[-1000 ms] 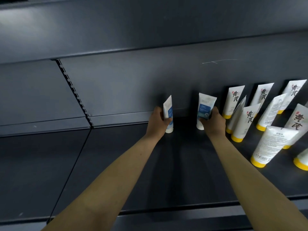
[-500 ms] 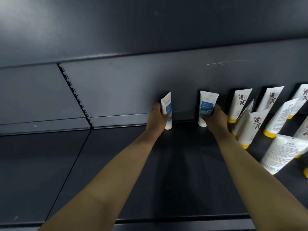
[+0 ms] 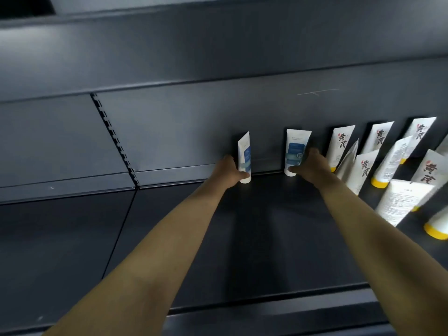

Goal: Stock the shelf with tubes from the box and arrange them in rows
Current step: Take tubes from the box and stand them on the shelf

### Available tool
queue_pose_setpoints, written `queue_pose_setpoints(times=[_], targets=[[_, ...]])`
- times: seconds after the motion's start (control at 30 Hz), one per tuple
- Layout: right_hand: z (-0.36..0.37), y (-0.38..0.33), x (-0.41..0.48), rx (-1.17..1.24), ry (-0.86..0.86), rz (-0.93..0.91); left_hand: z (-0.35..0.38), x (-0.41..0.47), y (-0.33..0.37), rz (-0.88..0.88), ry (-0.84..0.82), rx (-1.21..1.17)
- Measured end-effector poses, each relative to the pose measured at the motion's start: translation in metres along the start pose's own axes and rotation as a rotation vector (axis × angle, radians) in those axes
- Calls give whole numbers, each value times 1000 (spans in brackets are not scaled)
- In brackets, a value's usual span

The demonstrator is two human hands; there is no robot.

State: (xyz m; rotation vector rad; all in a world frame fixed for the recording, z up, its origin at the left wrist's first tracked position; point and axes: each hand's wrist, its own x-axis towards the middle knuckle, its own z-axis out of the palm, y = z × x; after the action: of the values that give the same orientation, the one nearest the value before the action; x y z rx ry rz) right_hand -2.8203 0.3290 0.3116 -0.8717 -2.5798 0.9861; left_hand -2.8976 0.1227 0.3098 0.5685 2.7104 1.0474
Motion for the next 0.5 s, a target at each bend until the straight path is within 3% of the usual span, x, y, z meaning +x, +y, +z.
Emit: queue_pose_setpoints(times=[0.13, 0.3, 0.5], targets=[[-24, -18, -32, -318, -172, -128, -37, -41, 11, 65, -131, 170], [-64, -68, -118, -579, -502, -109, -78, -111, 22, 124, -317, 425], [-88, -98, -238, -844, -544, -88, -99, -204, 34, 263, -500, 627]])
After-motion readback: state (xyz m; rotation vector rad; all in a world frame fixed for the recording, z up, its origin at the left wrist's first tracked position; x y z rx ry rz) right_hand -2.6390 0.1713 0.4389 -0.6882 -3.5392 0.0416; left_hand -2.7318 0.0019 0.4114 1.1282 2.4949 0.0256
